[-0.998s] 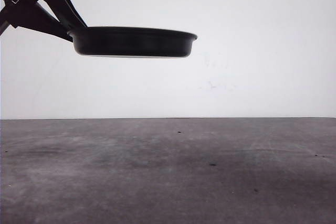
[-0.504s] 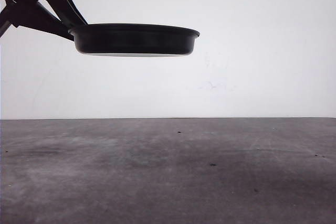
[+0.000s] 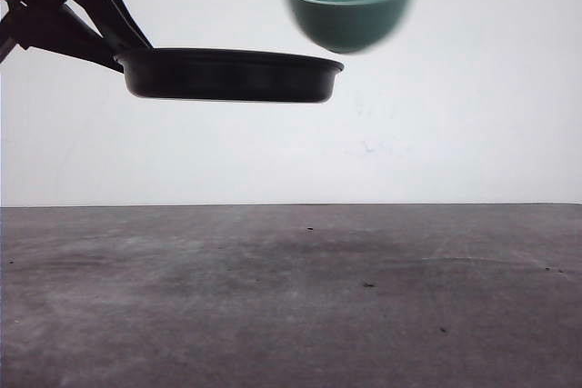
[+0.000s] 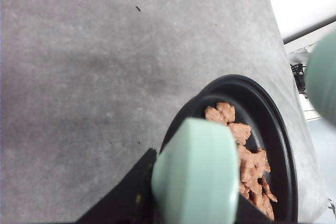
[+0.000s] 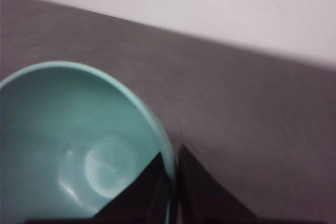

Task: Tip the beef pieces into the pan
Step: 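Lower the empty bowl onto the table with the right gripper, then lower the pan onto the table with the left gripper and release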

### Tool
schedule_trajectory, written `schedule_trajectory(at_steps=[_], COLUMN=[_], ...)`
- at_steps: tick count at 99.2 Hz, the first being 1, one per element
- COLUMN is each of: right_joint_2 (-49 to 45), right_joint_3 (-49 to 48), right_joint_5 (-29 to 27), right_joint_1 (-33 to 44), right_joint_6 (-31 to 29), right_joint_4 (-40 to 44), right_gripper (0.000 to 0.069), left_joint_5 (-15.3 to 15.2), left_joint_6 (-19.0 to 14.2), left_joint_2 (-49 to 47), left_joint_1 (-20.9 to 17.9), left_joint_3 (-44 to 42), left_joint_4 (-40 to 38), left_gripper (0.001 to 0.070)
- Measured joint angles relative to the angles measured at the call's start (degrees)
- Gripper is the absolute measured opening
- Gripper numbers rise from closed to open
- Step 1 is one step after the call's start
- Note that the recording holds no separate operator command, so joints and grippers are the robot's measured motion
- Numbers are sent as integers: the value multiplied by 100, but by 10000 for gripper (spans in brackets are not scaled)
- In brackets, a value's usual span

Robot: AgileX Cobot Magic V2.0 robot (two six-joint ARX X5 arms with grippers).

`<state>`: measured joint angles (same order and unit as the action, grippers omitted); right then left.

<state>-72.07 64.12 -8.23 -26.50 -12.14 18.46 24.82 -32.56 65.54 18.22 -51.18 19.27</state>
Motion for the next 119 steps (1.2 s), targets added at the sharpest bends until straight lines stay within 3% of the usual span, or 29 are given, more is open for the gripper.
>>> schedule_trajectory(at_steps=[24, 40, 70, 76, 91, 96, 102, 109, 119], right_joint_2=[-999, -1679, -1781, -1781, -1762, -1679, -1390, -822, 179], right_joint_3=[-13, -365, -479, -479, -479, -479, -479, -431, -149], right_joint_5=[1235, 1464, 1423, 1423, 1425, 1427, 1425, 1440, 1751], right_joint_1=[1709, 1711, 1412, 1408, 1405, 1405, 1405, 1394, 1237], right_joint_6=[-466, -400, -284, -267, -240, -190, -136, -122, -70], right_joint_4=[1567, 1781, 1370, 1384, 1604, 1646, 1661, 1687, 1639], right_gripper=[15, 15, 30, 120, 541, 610, 646, 601, 311], left_joint_5=[0, 4, 111, 116, 116, 120, 125, 157, 173], left_joint_6=[4, 7, 24, 46, 109, 149, 170, 170, 173], left_joint_2=[0, 0, 0, 0, 0, 0, 24, 133, 474], left_joint_1=[2, 2, 2, 2, 2, 2, -4, -79, -223], left_joint_3=[0, 0, 0, 0, 0, 0, 0, -9, -33], left_joint_4=[0, 11, 153, 181, 164, 136, 44, -140, -435], left_gripper=[53, 53, 53, 53, 53, 53, 53, 53, 53])
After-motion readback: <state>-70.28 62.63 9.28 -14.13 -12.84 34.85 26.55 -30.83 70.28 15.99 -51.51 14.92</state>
